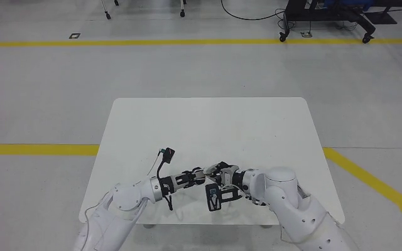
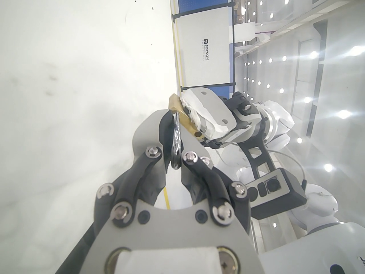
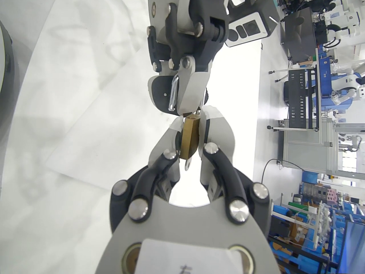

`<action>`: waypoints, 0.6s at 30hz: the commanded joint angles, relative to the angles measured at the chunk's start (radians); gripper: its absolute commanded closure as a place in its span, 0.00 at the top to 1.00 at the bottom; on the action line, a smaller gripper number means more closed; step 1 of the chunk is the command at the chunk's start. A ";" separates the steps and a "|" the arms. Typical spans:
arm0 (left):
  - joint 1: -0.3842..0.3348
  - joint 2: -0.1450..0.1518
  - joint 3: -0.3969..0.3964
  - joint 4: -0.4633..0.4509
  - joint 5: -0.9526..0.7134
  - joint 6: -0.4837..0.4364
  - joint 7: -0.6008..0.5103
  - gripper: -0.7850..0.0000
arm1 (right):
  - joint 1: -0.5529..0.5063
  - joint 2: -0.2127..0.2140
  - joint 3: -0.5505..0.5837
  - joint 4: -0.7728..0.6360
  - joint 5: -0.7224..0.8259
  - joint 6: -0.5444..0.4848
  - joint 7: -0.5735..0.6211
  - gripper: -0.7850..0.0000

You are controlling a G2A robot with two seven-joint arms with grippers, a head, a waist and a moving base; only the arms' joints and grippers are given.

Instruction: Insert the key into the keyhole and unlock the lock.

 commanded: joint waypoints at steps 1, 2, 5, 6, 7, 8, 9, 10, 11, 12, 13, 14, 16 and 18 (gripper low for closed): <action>0.000 0.001 0.000 -0.001 0.005 0.000 0.003 0.00 | -0.002 0.002 0.004 -0.004 0.004 -0.002 0.002 0.00; 0.001 0.001 -0.001 -0.002 0.007 -0.001 0.005 0.00 | -0.004 0.003 0.007 -0.007 0.006 -0.002 0.003 0.00; 0.003 0.002 -0.001 -0.004 0.013 -0.004 0.008 0.00 | -0.011 0.005 0.016 -0.010 0.016 0.006 0.008 0.00; 0.003 0.002 -0.002 -0.006 0.018 -0.007 0.011 0.00 | -0.014 0.005 0.020 -0.008 0.024 0.009 0.009 0.00; 0.004 0.002 -0.002 -0.007 0.023 -0.008 0.015 0.00 | -0.016 0.005 0.024 -0.005 0.038 0.011 0.008 0.00; 0.006 0.003 -0.002 -0.008 0.032 -0.010 0.023 0.00 | -0.018 0.005 0.029 0.002 0.055 0.014 0.008 0.00; 0.007 0.003 -0.002 -0.009 0.039 -0.010 0.031 0.00 | -0.018 0.004 0.033 0.008 0.071 0.014 0.011 0.00; 0.008 0.002 0.000 -0.010 0.043 -0.009 0.037 0.00 | -0.019 0.003 0.038 0.019 0.095 0.015 0.011 0.00; 0.009 0.002 0.000 -0.010 0.045 -0.008 0.041 0.23 | -0.018 0.002 0.043 0.029 0.121 0.016 0.008 0.00; 0.009 0.002 0.001 -0.011 0.046 -0.008 0.043 0.62 | -0.015 0.002 0.049 0.040 0.142 0.016 0.009 0.00; 0.010 0.002 0.001 -0.011 0.045 -0.007 0.044 1.00 | -0.012 0.001 0.052 0.051 0.160 0.011 0.011 0.00; 0.010 0.002 0.000 -0.011 0.044 -0.007 0.045 1.00 | -0.009 0.000 0.054 0.061 0.177 0.008 0.014 0.00; 0.009 0.003 -0.003 -0.009 0.040 -0.007 0.046 1.00 | 0.000 -0.001 0.053 0.091 0.211 -0.010 0.025 0.00; 0.009 0.004 -0.008 -0.005 0.036 -0.005 0.046 1.00 | 0.014 -0.005 0.047 0.123 0.245 -0.022 0.033 0.00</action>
